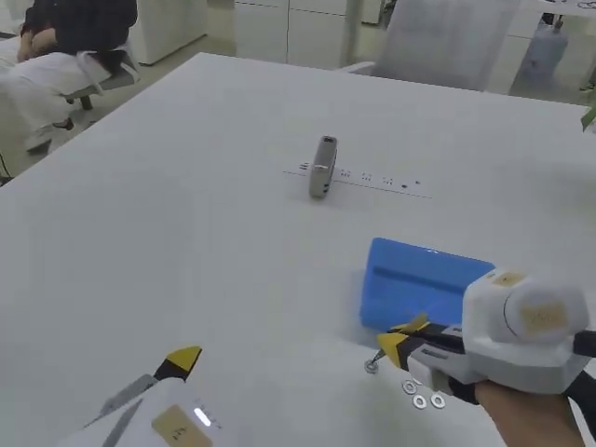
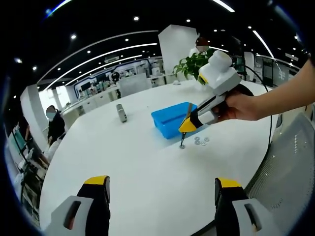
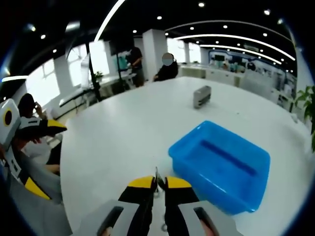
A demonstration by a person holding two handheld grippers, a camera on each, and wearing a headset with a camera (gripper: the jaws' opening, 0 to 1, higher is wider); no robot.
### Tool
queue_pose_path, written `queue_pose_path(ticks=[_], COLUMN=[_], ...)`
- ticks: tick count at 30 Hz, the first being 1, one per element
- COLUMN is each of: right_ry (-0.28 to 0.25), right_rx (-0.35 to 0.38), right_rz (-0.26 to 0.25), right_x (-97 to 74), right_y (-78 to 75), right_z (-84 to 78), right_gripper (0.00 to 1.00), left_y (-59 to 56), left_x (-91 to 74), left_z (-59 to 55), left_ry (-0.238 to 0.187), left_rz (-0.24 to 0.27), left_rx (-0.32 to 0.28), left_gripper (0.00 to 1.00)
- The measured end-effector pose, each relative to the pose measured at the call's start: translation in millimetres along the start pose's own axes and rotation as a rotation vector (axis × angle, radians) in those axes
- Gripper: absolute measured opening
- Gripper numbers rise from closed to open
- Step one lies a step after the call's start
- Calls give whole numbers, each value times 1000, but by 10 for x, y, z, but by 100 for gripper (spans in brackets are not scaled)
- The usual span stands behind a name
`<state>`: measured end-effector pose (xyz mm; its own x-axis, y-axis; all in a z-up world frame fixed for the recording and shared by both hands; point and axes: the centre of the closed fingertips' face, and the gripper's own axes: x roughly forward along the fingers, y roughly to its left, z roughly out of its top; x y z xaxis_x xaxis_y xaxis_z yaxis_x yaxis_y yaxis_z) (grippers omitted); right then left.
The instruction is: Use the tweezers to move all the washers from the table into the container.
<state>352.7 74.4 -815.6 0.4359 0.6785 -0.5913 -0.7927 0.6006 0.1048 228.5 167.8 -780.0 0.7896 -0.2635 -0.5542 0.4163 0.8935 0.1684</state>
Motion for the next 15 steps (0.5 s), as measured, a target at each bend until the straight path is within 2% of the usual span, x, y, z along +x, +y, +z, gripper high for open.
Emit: queue_pose_path(ticks=[2,11,15], right_ry=[5,35,50], right_rx=[7,-13,0], right_rz=[5,9,22], right_x=[-3,-17,-10], right_y=[8,22,44], right_z=[-9,-38,-34], right_gripper=[4,4,3], left_y=[0,-7,-1], left_x=[9,24,22], left_z=[-26,-59,-57], left_ry=[14,33,32], left_rz=[-3,-9,-7], left_rx=[-5,-3,2], left_gripper=[90,89,88])
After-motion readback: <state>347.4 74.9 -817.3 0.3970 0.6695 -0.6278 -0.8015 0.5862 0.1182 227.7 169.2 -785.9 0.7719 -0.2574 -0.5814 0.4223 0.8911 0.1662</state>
